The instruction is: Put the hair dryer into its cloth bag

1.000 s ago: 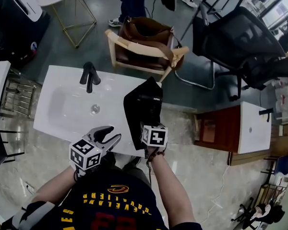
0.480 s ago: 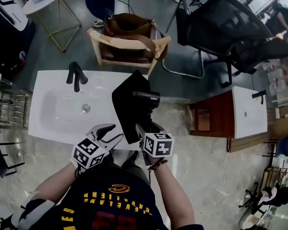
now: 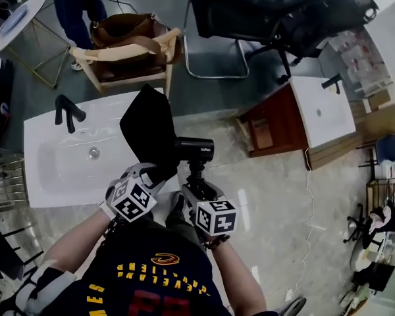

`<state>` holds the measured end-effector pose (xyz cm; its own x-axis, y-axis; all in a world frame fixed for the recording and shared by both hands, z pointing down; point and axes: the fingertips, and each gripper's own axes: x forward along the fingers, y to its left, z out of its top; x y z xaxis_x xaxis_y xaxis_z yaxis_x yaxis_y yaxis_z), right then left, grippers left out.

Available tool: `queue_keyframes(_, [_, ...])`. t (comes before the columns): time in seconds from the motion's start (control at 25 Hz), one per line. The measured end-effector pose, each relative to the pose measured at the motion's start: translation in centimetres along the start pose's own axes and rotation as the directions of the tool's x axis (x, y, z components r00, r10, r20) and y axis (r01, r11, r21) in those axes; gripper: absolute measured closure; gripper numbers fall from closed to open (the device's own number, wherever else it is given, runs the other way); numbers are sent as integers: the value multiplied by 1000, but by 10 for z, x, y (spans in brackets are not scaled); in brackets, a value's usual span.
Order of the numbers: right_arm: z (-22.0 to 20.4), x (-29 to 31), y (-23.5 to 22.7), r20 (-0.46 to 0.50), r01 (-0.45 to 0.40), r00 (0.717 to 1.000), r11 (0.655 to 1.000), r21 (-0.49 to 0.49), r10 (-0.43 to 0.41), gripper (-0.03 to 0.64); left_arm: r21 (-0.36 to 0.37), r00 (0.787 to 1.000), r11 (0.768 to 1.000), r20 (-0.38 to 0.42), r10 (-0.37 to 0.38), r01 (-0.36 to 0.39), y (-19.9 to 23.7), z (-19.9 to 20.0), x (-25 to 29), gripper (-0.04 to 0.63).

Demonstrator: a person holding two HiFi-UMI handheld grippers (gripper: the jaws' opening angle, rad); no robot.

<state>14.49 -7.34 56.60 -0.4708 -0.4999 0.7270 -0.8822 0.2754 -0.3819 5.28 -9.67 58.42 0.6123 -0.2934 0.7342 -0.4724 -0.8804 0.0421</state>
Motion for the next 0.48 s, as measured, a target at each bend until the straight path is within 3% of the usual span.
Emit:
queue_keyframes(0.16, [-32,-19,-10,-1,31,1000,997,68,-31,385,84,995,996,-101,-15,23,-5,-6,32,428])
queue_keyframes(0.28, [-51,-29,-9,2,49,999,992,115,-49,385,128,958,989,-284,-33,72,-8,-38,47,430])
queue_keyframes(0.36, [-59,-34,-8,4,48,999,990,129,-49,385,117,933,989,-358,-42,89,-9,-54,47,430])
queue_keyframes(0.4, [-62,-35,-7,4,46,999,990,132,-47,385,96,930,992,-364,-45,85,-7,-56,45,437])
queue_keyframes(0.48, [-68,-38,-6,3,39,999,990,138,-40,385,35,936,997,-348,-51,67,-1,-55,38,513])
